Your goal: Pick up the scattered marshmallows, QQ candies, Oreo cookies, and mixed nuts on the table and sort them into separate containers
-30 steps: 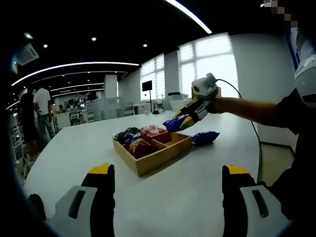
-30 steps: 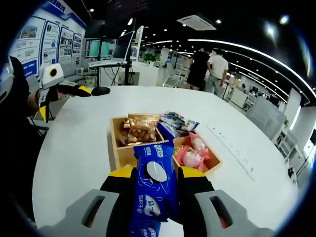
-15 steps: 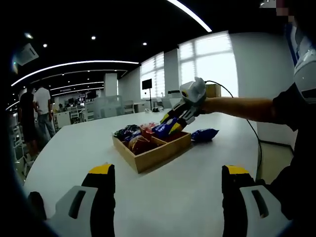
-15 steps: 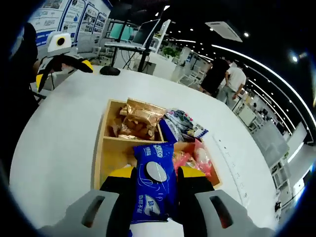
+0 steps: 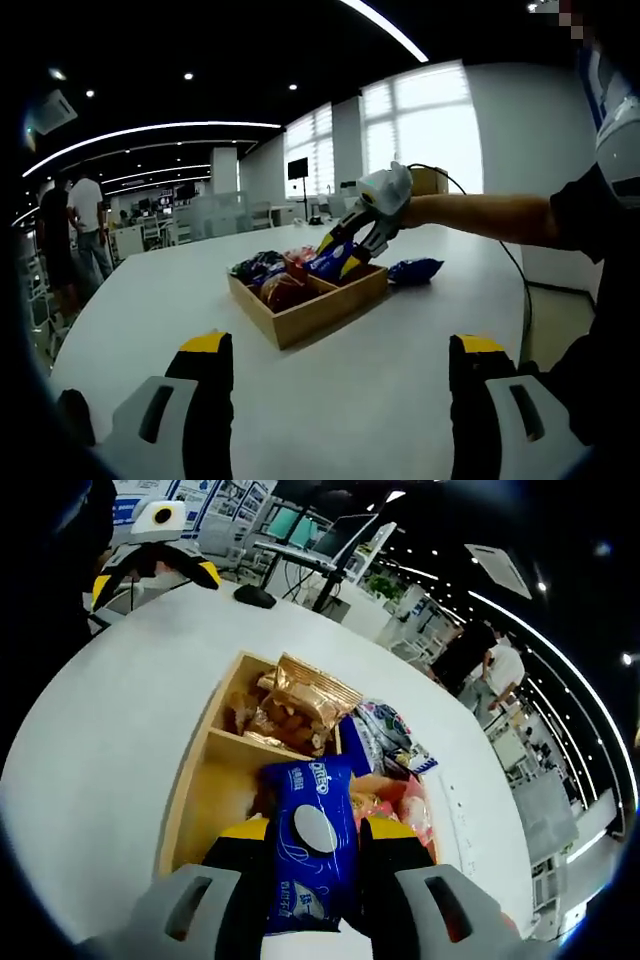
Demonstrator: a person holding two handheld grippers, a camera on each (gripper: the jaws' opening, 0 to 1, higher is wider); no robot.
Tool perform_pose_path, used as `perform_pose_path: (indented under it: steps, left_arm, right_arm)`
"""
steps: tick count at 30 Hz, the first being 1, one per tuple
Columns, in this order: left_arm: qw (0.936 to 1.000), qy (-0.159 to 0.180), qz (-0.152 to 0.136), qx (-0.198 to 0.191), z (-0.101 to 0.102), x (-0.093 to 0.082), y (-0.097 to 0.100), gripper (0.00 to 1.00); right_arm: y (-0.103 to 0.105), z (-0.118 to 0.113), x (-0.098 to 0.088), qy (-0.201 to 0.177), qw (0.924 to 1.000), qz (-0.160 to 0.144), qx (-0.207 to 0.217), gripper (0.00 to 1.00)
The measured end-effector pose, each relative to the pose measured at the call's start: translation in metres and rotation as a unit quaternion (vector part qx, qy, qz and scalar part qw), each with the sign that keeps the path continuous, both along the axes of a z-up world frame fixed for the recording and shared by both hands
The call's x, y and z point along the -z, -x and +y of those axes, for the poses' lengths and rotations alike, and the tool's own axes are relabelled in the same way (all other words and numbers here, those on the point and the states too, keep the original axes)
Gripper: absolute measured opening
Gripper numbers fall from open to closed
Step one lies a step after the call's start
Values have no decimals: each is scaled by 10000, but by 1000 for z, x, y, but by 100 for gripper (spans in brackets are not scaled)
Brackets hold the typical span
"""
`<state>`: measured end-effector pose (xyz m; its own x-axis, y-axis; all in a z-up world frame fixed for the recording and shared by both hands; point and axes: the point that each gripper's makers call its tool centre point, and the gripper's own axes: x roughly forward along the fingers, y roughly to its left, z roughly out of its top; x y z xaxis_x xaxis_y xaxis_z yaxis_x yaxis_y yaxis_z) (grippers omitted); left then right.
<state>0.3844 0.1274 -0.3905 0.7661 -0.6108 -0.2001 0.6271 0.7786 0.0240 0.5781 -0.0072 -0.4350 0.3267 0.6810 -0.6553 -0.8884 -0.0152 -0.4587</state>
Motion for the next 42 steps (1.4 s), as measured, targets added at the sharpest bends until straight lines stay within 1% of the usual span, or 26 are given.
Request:
perform_pose_path:
  steps: [3, 4, 10, 14, 18, 26, 32, 37, 38, 42]
  left_arm:
    - [10000, -16, 16, 6, -1, 2, 1, 92]
    - [10000, -20, 18, 4, -1, 2, 1, 92]
    - [10000, 8, 4, -6, -1, 1, 1, 92]
    - [10000, -2, 9, -14, 0, 2, 1, 92]
    - [10000, -18, 21, -28, 1, 3, 0, 92]
    - [10000, -29, 26, -48, 3, 3, 0, 92]
    - [10000, -14, 23, -33, 3, 2, 1, 92]
    - [10000, -18, 15, -24, 3, 2, 0, 92]
    - [10000, -31, 3, -18, 2, 1, 0, 92]
    - [10000, -28, 8, -15, 2, 1, 0, 92]
  right_arm:
    - [-1, 0, 1, 85, 10000, -13, 6, 30]
    - [-2, 0, 1, 110, 9999, 26, 92, 30]
    - [-3, -1, 1, 77, 9997, 72, 201, 31]
    - [-3, -3, 1, 16, 9992, 186, 363, 32]
    - [-3, -3, 1, -13, 9988, 249, 419, 33]
    - [-2, -4, -5, -232, 9971, 451, 565, 35]
    - [1, -5, -18, -638, 9932, 737, 632, 33]
    - [-3, -8, -19, -712, 9915, 788, 755, 34]
    - [-4, -8, -22, -834, 9891, 879, 834, 34]
    - [-8, -8, -18, -815, 9881, 879, 964, 36]
